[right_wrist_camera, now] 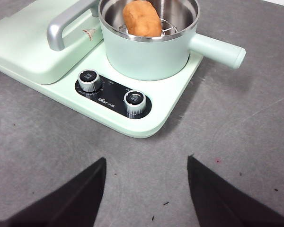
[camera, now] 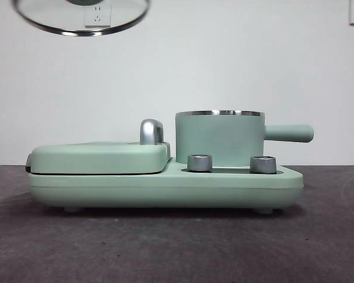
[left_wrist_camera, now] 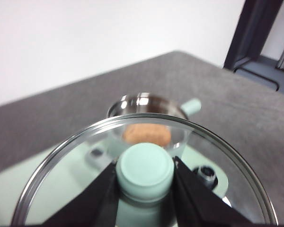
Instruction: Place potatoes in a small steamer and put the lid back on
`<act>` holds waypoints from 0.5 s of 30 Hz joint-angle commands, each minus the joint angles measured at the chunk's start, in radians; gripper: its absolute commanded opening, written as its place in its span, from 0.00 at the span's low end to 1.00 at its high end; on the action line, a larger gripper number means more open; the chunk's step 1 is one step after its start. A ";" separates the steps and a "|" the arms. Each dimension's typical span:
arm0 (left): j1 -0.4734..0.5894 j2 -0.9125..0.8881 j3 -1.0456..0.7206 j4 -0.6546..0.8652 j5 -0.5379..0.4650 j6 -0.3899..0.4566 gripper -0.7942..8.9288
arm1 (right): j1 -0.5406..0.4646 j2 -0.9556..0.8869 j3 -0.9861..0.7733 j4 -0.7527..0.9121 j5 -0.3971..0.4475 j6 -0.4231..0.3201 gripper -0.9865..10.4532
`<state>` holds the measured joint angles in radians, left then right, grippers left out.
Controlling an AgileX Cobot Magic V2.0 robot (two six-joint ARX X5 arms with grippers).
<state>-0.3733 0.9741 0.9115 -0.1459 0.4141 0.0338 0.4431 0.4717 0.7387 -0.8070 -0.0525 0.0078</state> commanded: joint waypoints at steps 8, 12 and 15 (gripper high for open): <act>-0.115 0.258 0.092 0.249 -0.087 0.005 0.09 | 0.004 0.002 0.005 0.005 0.001 0.012 0.32; -0.146 0.376 0.167 0.272 -0.108 0.027 0.09 | 0.004 0.002 0.005 0.003 0.001 0.012 0.32; -0.164 0.465 0.233 0.280 -0.108 0.037 0.09 | 0.004 0.002 0.005 -0.002 0.001 0.012 0.32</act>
<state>-0.5282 1.4185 1.1072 0.1020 0.3084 0.0525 0.4431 0.4717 0.7387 -0.8131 -0.0521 0.0078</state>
